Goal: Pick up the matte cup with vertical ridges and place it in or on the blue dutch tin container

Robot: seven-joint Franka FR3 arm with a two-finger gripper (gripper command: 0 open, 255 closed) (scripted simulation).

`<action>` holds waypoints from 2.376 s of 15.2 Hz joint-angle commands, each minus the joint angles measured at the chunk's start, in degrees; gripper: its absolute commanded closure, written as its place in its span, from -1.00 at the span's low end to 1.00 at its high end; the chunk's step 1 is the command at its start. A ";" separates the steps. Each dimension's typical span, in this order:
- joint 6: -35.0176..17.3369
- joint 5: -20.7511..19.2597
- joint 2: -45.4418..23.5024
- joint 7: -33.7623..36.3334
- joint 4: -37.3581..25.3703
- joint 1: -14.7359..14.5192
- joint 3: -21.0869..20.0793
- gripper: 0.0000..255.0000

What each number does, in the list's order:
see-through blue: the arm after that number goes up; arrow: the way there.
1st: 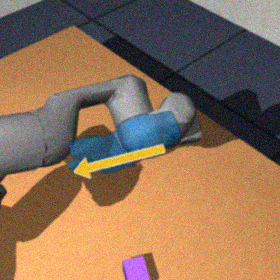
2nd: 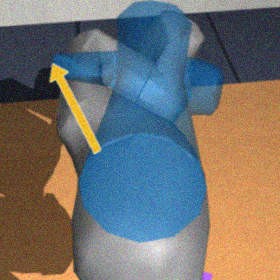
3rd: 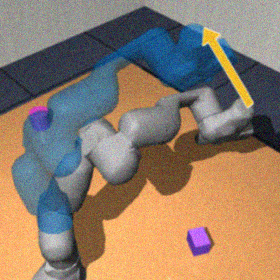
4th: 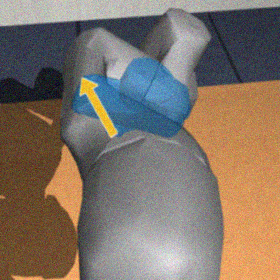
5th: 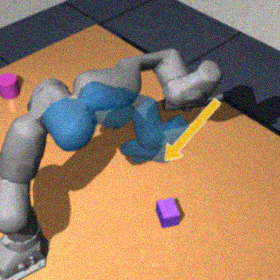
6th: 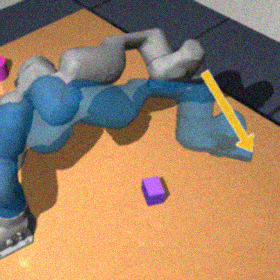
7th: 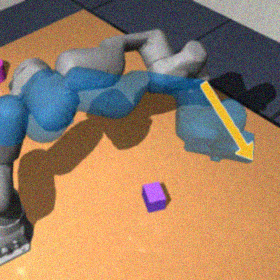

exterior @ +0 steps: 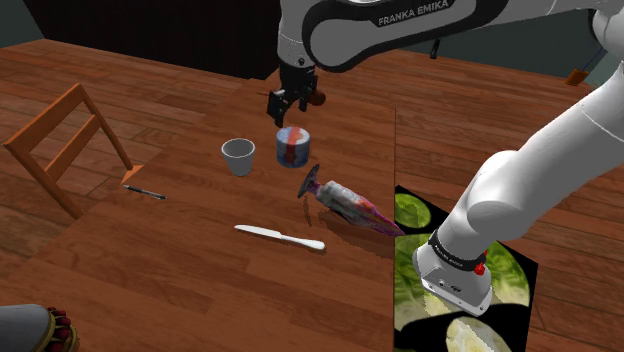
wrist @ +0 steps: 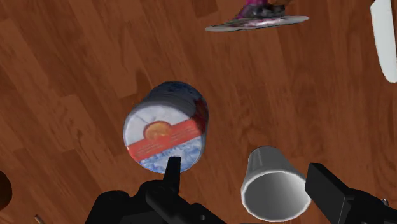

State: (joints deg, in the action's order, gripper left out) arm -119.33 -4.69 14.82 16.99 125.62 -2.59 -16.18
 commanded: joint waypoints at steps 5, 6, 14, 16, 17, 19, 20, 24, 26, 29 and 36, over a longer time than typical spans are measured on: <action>-2.83 -6.05 -13.02 10.04 -8.23 -0.66 -4.28 -1.00; -3.02 -7.31 -15.33 11.66 -9.89 -0.96 -4.71 -1.00; -1.61 -17.01 -34.42 22.58 -26.55 -6.09 -5.08 -1.00; -1.80 -17.96 -36.71 23.46 -28.32 -6.87 -4.67 -1.00; -2.38 -18.18 -37.08 23.59 -28.09 -6.87 -4.54 -1.00; -3.50 -18.63 -37.84 23.86 -27.67 -6.85 -4.29 -1.00; -4.06 -18.86 -38.23 24.00 -27.48 -6.84 -4.16 -1.00; -5.47 -19.48 -39.28 24.37 -27.05 -6.84 -3.81 -1.00; -5.47 -19.48 -39.28 24.37 -27.05 -6.84 -3.81 -1.00; -5.47 -19.48 -39.28 24.37 -27.05 -6.84 -3.81 -1.00; -5.45 -19.48 -39.28 24.37 -27.06 -6.84 -3.81 1.00</action>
State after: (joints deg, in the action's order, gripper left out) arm -124.79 -24.17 -24.45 41.37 98.55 -9.44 -20.00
